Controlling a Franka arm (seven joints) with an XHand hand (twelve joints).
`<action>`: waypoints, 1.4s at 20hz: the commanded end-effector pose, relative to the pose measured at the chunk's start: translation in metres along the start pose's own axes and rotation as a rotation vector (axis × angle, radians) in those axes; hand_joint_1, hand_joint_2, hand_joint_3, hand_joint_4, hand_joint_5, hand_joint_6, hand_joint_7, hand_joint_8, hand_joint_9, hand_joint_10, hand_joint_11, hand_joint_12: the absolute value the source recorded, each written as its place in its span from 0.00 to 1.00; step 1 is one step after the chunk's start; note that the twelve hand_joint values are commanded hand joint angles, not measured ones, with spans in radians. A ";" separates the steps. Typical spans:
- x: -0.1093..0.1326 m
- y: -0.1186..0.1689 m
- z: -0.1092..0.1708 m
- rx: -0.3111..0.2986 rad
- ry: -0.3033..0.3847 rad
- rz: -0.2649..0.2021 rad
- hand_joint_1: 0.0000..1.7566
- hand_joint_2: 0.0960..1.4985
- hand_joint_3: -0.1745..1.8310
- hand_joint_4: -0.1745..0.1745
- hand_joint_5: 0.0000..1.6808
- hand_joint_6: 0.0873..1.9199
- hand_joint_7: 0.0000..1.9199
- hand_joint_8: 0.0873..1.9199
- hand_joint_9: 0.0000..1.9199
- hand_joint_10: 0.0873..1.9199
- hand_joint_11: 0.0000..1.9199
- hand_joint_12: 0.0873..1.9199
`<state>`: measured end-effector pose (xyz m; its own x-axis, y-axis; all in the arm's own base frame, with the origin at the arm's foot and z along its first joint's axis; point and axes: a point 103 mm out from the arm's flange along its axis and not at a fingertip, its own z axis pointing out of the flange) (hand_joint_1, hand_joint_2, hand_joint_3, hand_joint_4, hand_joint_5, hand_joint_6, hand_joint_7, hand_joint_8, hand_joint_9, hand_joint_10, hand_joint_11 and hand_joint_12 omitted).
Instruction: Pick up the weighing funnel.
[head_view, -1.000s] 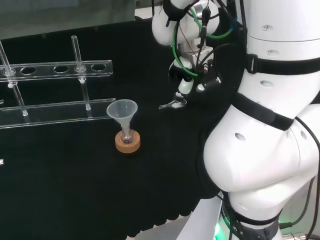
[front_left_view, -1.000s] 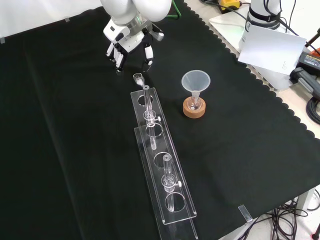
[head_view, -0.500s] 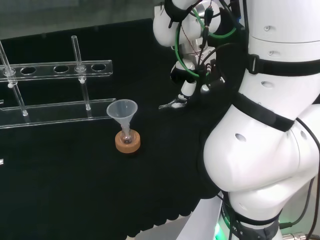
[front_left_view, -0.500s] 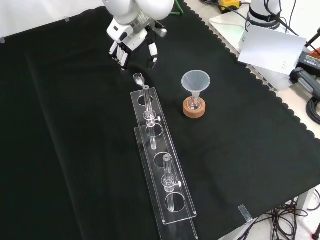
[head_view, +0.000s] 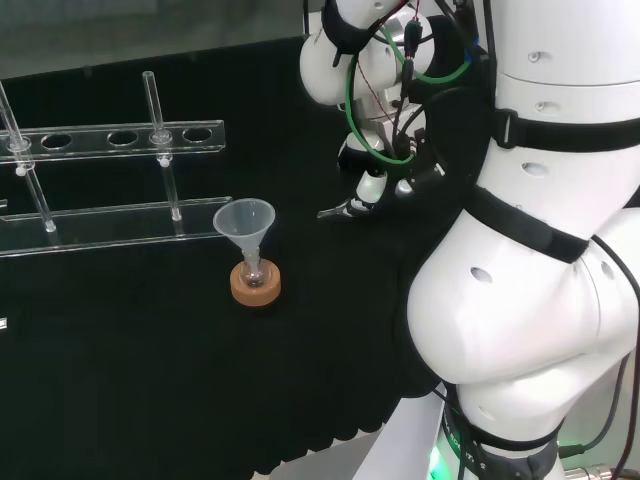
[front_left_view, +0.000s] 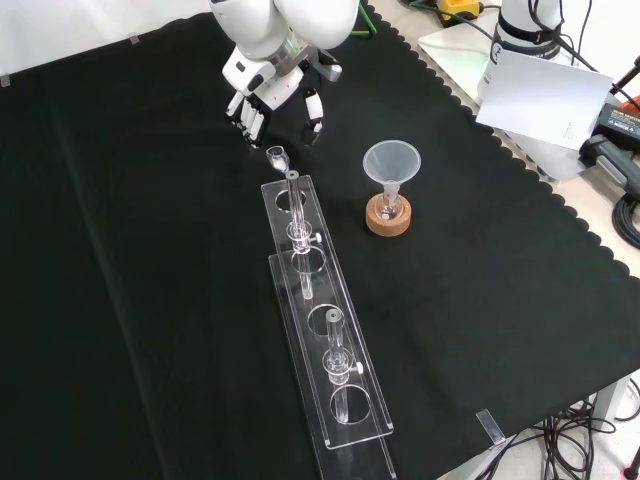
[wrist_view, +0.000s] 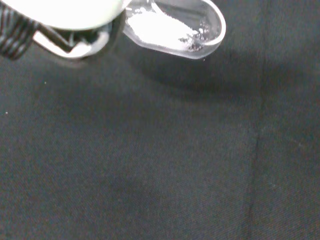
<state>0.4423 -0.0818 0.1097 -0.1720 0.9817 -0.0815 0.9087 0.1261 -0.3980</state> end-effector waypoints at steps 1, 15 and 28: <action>-0.002 0.006 0.014 0.014 0.010 0.025 0.51 0.23 0.42 0.57 0.38 0.18 0.40 0.16 0.39 0.15 0.14 0.70; -0.005 0.016 0.031 0.020 -0.001 0.031 0.53 0.24 0.42 0.57 0.38 0.18 0.42 0.18 0.41 0.17 0.19 0.68; -0.003 0.026 0.034 0.025 0.020 0.040 0.54 0.26 0.43 0.56 0.37 0.17 0.45 0.18 0.45 0.18 0.21 0.67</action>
<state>0.4513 -0.0861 0.0732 -0.1326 0.9880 -0.0798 0.9058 0.0880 -0.4145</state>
